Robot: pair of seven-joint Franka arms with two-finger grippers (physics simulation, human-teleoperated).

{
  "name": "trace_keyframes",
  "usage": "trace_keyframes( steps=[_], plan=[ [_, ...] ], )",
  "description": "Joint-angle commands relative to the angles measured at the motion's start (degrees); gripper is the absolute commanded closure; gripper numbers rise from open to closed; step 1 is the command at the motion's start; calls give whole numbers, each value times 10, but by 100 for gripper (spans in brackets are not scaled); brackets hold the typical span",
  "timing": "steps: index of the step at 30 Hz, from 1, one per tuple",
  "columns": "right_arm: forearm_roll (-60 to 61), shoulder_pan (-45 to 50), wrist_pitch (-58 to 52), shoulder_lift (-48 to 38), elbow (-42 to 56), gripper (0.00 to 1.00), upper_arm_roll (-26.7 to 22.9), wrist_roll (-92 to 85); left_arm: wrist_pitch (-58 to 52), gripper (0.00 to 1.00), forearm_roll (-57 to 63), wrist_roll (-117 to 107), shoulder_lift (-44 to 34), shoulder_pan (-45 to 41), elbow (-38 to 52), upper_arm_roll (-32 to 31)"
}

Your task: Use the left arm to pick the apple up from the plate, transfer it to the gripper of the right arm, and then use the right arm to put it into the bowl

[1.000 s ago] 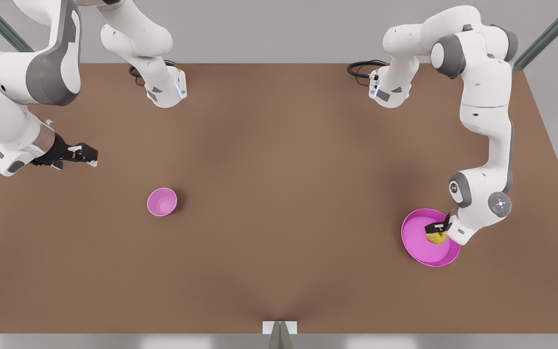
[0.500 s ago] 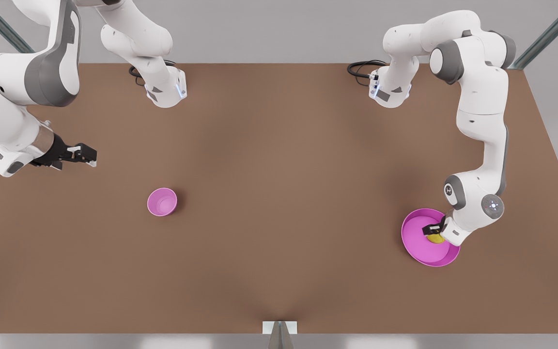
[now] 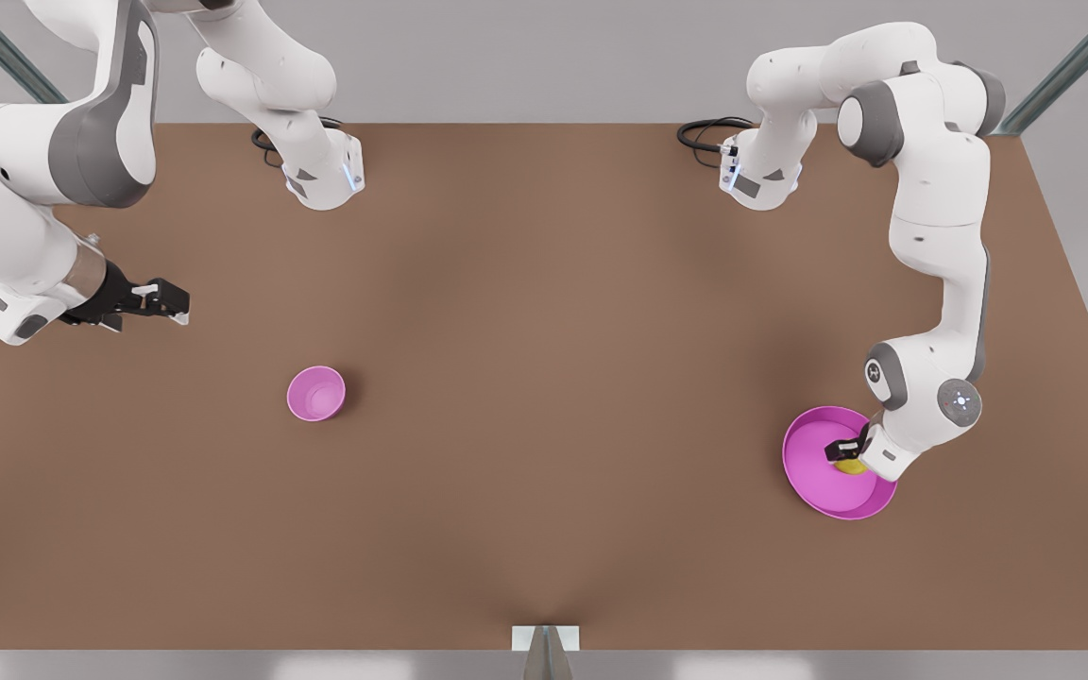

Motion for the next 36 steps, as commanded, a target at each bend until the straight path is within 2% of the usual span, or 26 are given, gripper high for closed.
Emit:
trace_keyframes(
  steps=[1,3,4,11,12,13,14,16,18,20,22,23,26,27,30,34,36],
  plan=[
    [0,0,0,-1,0,0,-1,-4,5,17,1,0,0,-1,2,0],
    [0,-1,0,0,0,0,-1,-5,5,18,1,0,-1,0,2,0],
    [0,-1,0,0,0,0,-1,-5,5,24,1,0,-1,0,2,0],
    [0,-1,0,1,0,0,-1,-5,1,29,1,-1,-12,0,9,-10],
    [0,-1,0,1,0,0,-1,-5,-23,30,0,-2,-13,5,24,-29],
    [0,-1,0,1,0,0,-1,-5,-75,30,-1,-4,-20,2,49,-32],
    [0,0,0,1,0,0,-1,-5,-152,30,-4,-6,-29,4,84,-63],
    [0,0,0,1,0,0,-1,-5,-294,30,-108,-15,-35,2,161,-111],
    [6,0,1,1,0,0,0,-2,-355,30,-232,-70,-35,4,213,-162],
    [63,-3,3,11,2,0,-3,-1,-349,30,-326,-66,-24,-6,241,-204],
    [152,-12,7,50,7,0,-6,3,-331,30,-380,-65,-6,-35,268,-215],
    [270,-56,17,74,7,0,-7,-1,-319,30,-387,3,36,-51,329,-248],
    [455,-73,18,135,29,0,-8,-5,-176,28,-397,245,94,-75,349,-348],
    [526,-73,18,165,29,0,-7,-11,-150,28,-408,320,119,-94,387,-369],
    [677,-73,16,238,28,0,-3,-137,-85,28,-504,529,166,-134,437,-377],
    [755,-66,14,288,29,0,1,-179,-62,28,-626,757,188,-157,448,-378],
    [783,-61,19,317,29,0,21,-201,-55,28,-662,823,202,-178,468,-378]
  ],
)
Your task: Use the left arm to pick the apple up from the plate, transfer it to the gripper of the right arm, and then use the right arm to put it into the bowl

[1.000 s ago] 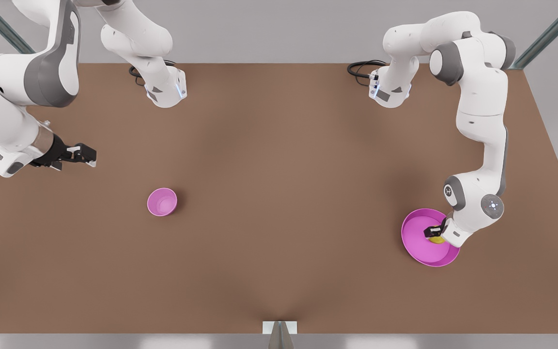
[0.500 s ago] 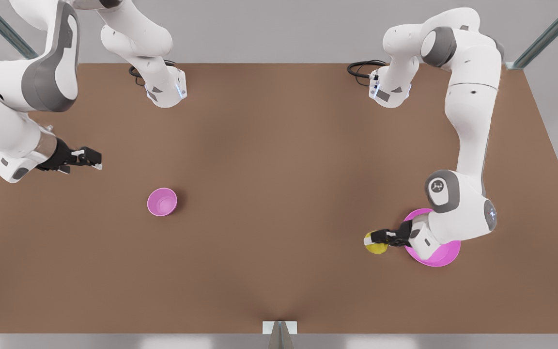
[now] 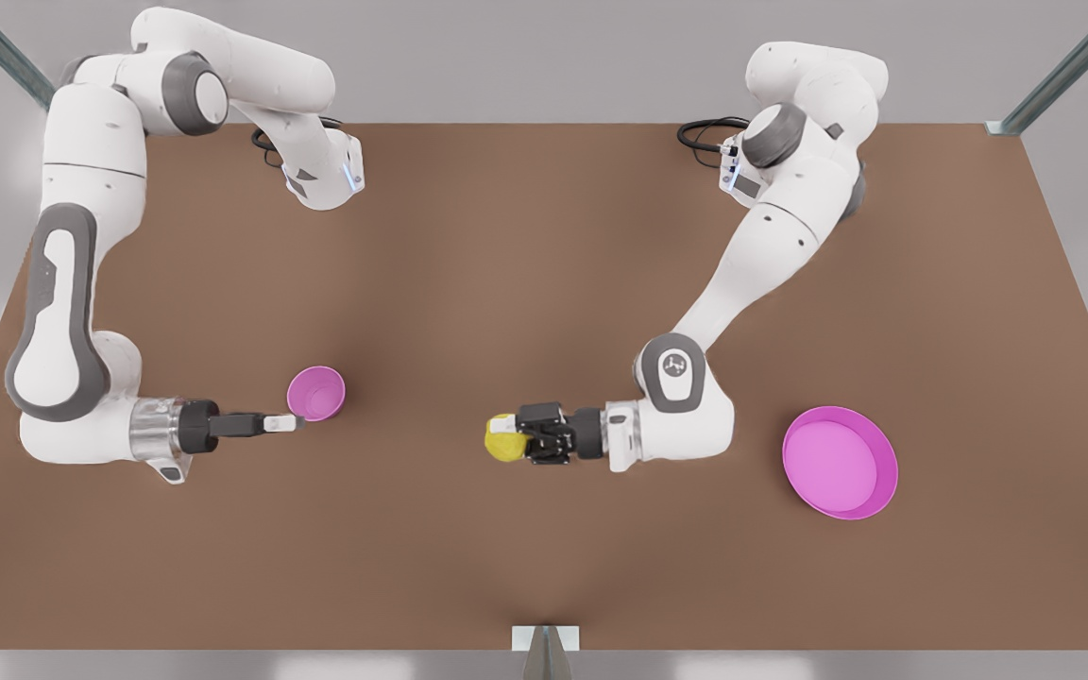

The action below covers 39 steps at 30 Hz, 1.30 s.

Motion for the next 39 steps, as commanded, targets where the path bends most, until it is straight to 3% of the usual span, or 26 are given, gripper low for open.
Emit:
trace_keyframes(
  steps=[1,5,10,18,31,39],
  plan=[
    [81,12,12,25,18,0,7,-142,45,28,-67,575,8,-12,11,-1],
    [105,63,63,105,108,0,7,-143,77,26,-75,709,41,-33,22,-1],
    [87,108,81,148,154,0,3,-110,86,22,-84,716,42,-36,26,-1],
    [86,132,73,145,129,0,32,-103,96,21,-87,716,42,-41,26,-1],
    [134,196,181,152,130,0,33,-108,116,21,-88,716,52,-58,26,0],
    [133,208,194,154,130,0,34,-113,116,21,-88,716,52,-58,26,1]
  ],
)
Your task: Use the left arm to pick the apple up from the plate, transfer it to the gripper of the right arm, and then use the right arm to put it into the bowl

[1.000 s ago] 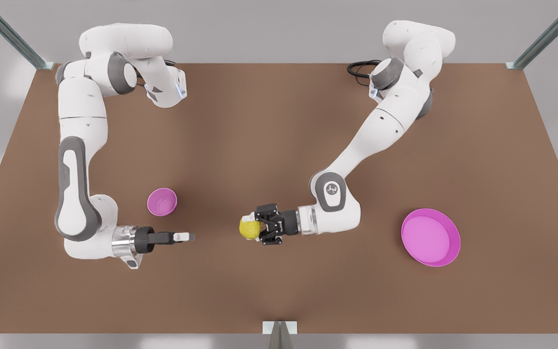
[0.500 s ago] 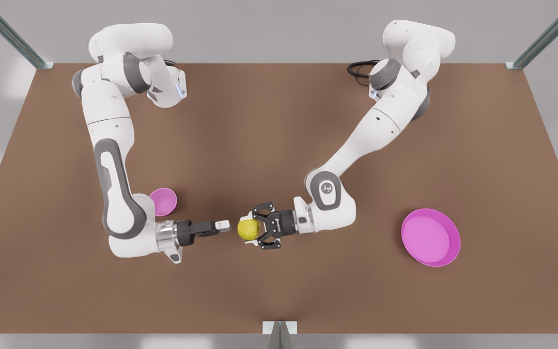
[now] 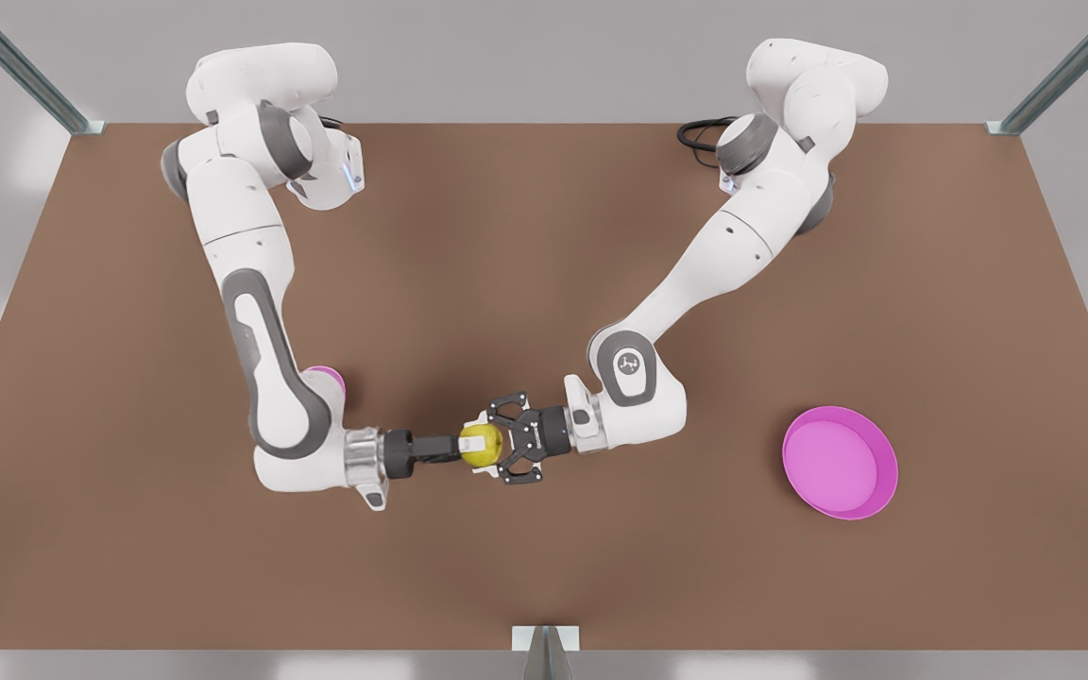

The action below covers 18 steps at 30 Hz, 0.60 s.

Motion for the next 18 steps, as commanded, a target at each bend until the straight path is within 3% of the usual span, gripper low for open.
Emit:
trace_keyframes(
  steps=[1,7,8,10,12,14,18],
  plan=[
    [1,6,17,-1,-1,0,0,-16,2,21,0,84,-1,0,0,0],
    [1,13,17,-5,-13,2,1,-23,2,21,0,84,-1,0,0,0],
    [1,13,17,-6,-13,14,1,-23,2,21,0,84,-1,0,0,0],
    [1,13,17,-6,-13,28,1,-23,2,21,0,84,-1,0,0,0],
    [1,13,17,-6,-12,30,1,-23,2,21,0,84,-1,0,0,0],
    [1,12,17,-6,-11,30,1,-23,2,0,-1,81,-1,1,0,0],
    [-30,6,16,-6,-10,30,0,-23,1,0,-1,82,-1,1,0,0]
  ],
)
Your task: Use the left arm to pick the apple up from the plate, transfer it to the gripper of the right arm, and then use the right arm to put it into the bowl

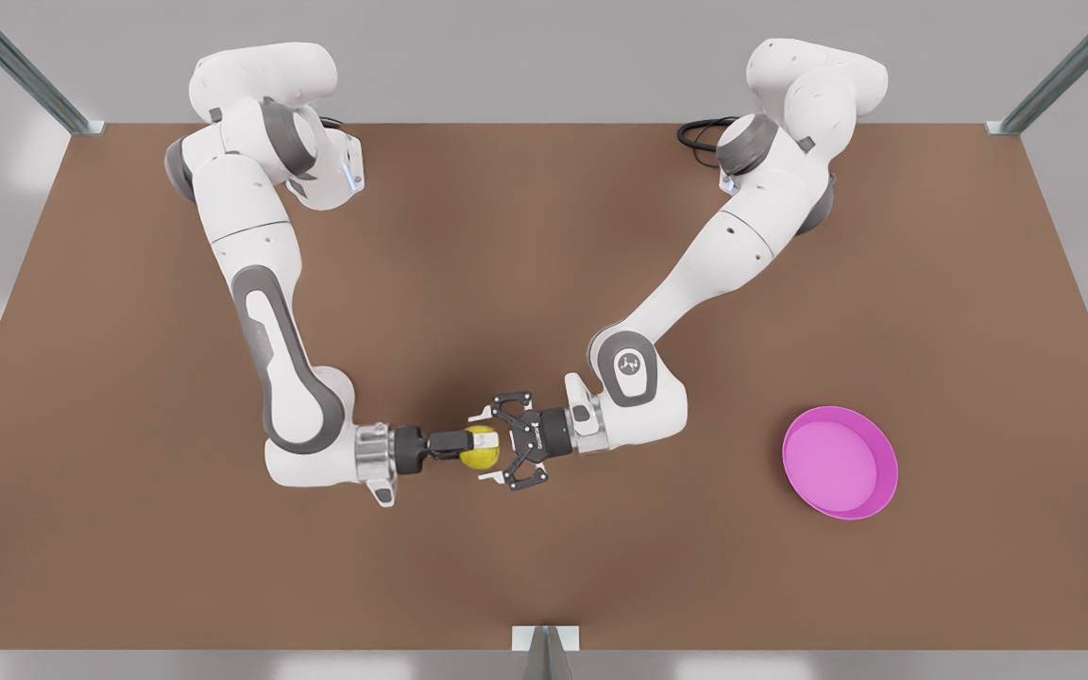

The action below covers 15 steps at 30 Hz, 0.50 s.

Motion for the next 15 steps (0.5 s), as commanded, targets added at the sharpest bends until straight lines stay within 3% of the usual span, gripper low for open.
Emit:
trace_keyframes(
  steps=[1,7,10,11,12,13,15],
  plan=[
    [-52,-5,1,-1,3,30,-4,-9,0,0,0,29,-1,0,0,0],
    [-256,-29,30,-27,5,30,-20,-21,-3,0,1,31,-5,12,-6,3],
    [-391,-62,25,-52,0,30,-19,-20,-47,0,19,19,-29,90,-68,4],
    [-447,-75,24,-68,-13,31,-19,-20,-70,0,115,-76,-81,166,-164,8],
    [-494,-88,22,-93,-41,31,-18,-21,-118,0,333,-291,-123,242,-200,8],
    [-526,-99,21,-116,-67,31,-15,-21,-197,0,503,-442,-146,288,-197,3],
    [-591,-138,21,-207,-187,31,-13,-42,-452,0,714,-660,-268,383,-197,18]
  ],
)
